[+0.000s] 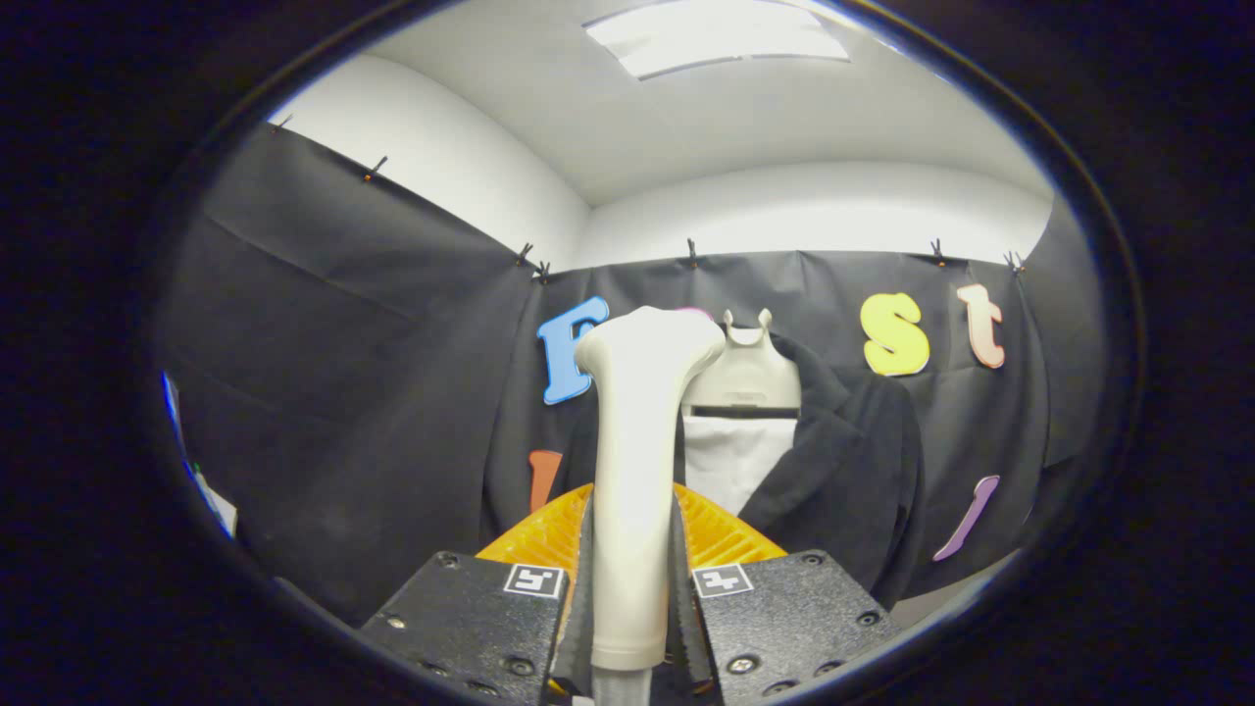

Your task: Iron the clothes twice with a garment steamer, once on the left side and once on the right side.

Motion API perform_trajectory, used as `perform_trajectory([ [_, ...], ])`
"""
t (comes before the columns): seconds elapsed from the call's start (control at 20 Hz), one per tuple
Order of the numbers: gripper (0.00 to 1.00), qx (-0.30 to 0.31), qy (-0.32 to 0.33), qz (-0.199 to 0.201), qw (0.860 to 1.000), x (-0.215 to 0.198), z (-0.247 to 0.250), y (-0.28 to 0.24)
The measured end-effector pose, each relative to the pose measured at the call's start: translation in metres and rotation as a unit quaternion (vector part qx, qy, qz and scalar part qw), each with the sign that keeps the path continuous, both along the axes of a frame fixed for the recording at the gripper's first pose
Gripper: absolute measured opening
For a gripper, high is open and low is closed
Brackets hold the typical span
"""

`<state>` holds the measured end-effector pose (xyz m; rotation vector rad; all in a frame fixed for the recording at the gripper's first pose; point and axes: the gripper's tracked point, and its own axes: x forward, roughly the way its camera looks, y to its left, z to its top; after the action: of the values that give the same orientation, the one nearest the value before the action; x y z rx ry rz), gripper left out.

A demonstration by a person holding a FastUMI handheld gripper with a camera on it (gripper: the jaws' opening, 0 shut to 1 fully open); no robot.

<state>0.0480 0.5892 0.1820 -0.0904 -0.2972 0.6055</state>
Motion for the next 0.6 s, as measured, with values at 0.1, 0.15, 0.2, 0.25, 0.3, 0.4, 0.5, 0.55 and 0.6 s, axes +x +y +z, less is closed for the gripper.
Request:
perform_trajectory([
  [0.1,0.35,-0.003,-0.022,-0.022,1.0,0.011,0.011,0.014],
  [0.15,0.34,-0.007,-0.027,-0.035,0.999,0.018,0.014,0.019],
  [0.2,0.35,-0.011,-0.029,-0.045,0.999,0.024,0.013,0.025],
  [0.25,0.35,-0.016,-0.025,-0.052,0.998,0.027,0.006,0.031],
  [0.3,0.35,-0.019,-0.021,-0.056,0.998,0.031,0.0,0.035],
  [0.4,0.35,-0.031,-0.008,-0.068,0.997,0.042,-0.013,0.04],
  [0.5,0.34,-0.042,0.005,-0.076,0.996,0.053,-0.027,0.043],
  [0.55,0.35,-0.045,0.009,-0.077,0.996,0.054,-0.034,0.042],
  [0.6,0.34,-0.051,0.009,-0.077,0.996,0.051,-0.039,0.039],
])
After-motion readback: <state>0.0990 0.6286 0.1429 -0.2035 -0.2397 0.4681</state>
